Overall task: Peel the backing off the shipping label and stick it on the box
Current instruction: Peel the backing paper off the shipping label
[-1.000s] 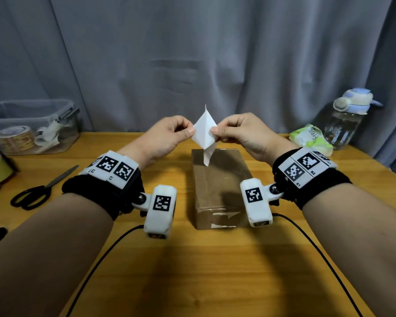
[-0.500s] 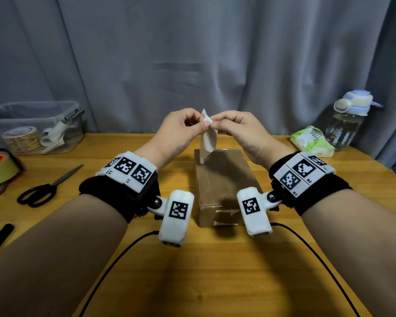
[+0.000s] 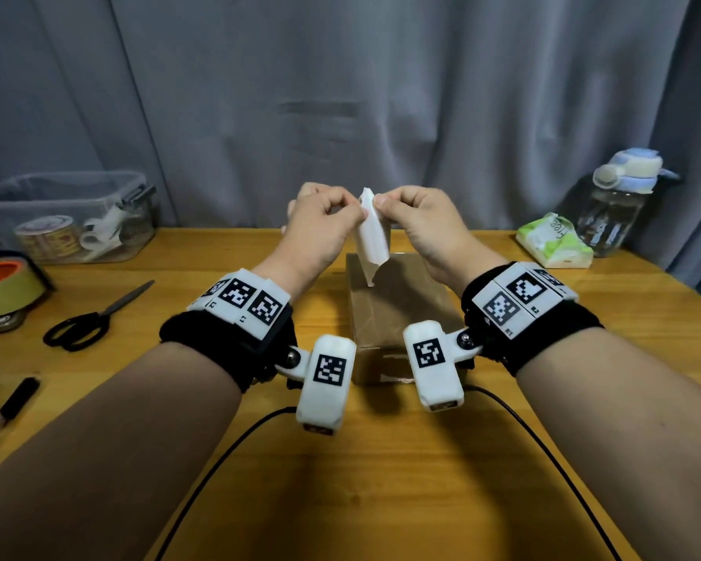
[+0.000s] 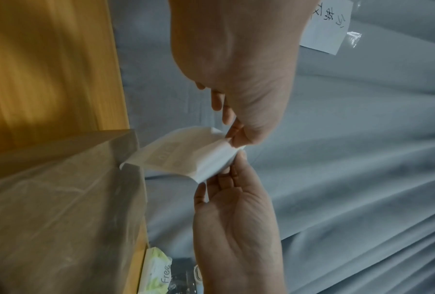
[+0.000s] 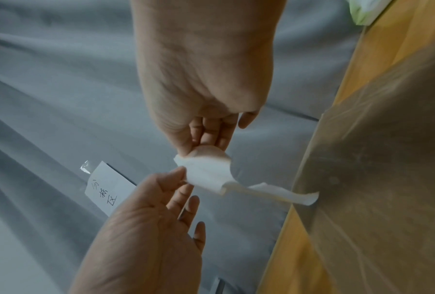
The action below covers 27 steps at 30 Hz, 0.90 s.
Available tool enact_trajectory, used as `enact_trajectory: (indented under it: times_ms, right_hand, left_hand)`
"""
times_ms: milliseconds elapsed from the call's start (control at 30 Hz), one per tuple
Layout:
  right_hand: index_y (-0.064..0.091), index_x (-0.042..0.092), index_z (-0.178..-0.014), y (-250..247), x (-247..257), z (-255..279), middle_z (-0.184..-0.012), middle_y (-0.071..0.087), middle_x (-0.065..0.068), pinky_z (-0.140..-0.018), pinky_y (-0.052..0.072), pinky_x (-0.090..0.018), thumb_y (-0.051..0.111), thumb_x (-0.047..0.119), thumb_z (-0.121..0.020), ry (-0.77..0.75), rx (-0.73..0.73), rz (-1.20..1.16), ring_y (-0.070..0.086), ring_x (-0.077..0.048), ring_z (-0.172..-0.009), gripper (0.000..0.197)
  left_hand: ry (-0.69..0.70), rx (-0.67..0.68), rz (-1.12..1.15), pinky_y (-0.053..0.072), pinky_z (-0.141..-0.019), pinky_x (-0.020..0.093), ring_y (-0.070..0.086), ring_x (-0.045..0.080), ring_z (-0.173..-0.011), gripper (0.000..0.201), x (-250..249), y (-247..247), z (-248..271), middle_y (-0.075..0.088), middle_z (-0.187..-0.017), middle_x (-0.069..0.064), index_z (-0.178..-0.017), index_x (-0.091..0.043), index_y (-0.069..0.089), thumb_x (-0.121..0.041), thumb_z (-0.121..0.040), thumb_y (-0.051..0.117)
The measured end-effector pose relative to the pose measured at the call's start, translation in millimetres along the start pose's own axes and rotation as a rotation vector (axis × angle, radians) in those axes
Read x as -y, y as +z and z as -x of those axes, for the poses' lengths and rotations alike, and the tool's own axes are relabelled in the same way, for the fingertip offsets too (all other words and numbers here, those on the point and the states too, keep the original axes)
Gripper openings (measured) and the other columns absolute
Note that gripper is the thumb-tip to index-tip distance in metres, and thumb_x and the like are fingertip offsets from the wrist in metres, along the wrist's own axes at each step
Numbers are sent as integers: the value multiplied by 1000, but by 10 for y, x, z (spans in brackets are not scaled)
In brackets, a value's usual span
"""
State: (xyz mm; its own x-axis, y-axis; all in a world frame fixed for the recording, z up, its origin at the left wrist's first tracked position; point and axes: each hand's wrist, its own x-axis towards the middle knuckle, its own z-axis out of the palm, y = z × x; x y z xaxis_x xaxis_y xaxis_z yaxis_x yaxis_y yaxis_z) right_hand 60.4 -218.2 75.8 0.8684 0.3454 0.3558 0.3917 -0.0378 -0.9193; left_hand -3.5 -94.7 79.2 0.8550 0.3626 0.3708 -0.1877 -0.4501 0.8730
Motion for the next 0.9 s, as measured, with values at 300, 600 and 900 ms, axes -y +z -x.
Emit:
enact_trajectory:
  times_ms: [300,600,900]
  right_hand:
    - [59,13,-68,105,-38,62,-70,59,-2,-73,45,-26,55,14,-91,60,-149,-80,53,-16,-74,23]
    - [59,12,-68,150,-85,105,-70,61,-1,-76,48,-25,54,13,-91,56,-226,-84,56,-13,-72,23]
    - [59,14,-69,179,-82,109,-71,61,-1,-68,47,-18,54,12,-91,40,-244,-97,55,-12,-70,23]
  left_hand:
    - [-58,-27,72,33,-111,42,45,24,-120,12,175,-49,14,45,-104,-4,-59,-31,60,-30,-71,61]
    - [-105,-55,92,36,-109,32,45,23,-122,20,379,-99,-2,44,-113,2,-65,-29,60,-19,-83,63]
    - [-116,-111,67,34,-111,37,45,27,-123,20,428,-146,22,40,-108,-2,-61,-30,57,-22,-78,64]
